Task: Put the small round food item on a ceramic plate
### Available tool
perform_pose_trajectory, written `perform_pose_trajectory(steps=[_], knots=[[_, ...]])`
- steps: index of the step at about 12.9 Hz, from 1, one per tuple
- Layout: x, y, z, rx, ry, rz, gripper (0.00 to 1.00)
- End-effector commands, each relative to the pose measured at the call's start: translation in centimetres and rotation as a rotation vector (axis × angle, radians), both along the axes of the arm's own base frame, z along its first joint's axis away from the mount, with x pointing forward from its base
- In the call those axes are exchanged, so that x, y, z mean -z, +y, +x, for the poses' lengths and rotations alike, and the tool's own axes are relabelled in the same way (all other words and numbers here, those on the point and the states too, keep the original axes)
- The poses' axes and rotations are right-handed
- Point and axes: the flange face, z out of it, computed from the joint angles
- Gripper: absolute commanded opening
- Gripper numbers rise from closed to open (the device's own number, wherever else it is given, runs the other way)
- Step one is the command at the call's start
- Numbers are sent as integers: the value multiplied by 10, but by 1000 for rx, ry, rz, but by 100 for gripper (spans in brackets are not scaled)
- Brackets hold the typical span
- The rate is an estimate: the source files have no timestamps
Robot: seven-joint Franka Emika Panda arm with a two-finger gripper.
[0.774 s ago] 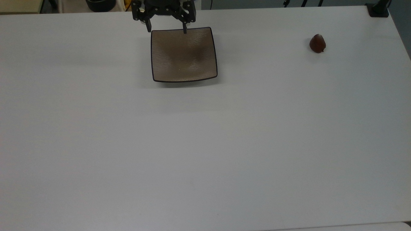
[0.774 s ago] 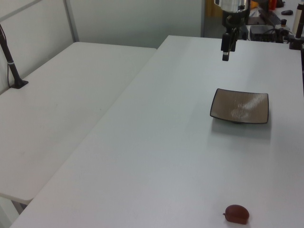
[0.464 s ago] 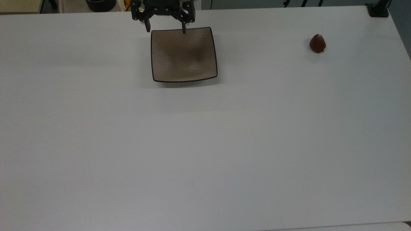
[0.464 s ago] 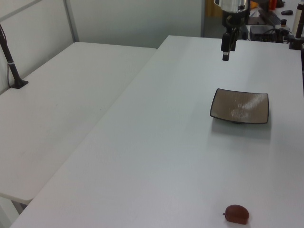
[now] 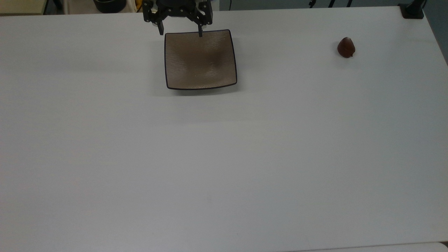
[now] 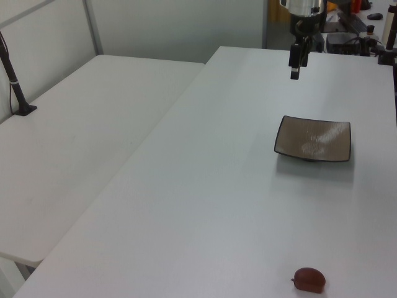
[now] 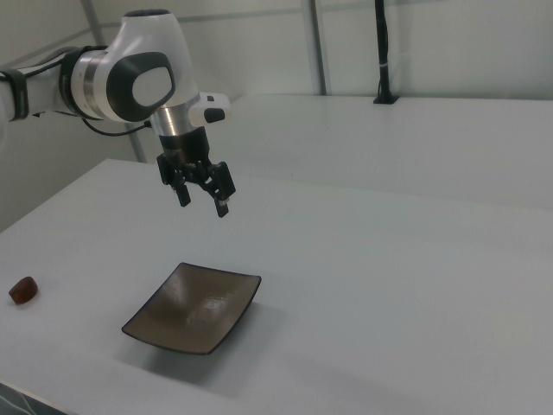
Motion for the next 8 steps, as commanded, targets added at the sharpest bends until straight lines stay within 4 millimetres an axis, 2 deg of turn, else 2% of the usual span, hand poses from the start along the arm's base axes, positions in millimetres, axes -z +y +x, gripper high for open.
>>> perform_pose_trajectory(steps=[1,3,7,8], knots=[[1,4,-2,-2,-7,-12,100],[5,11,-1,-9,-7,-5,100],[21,56,2,-83,-16,7,100],[24,80,-2,-125,-10,7,100]])
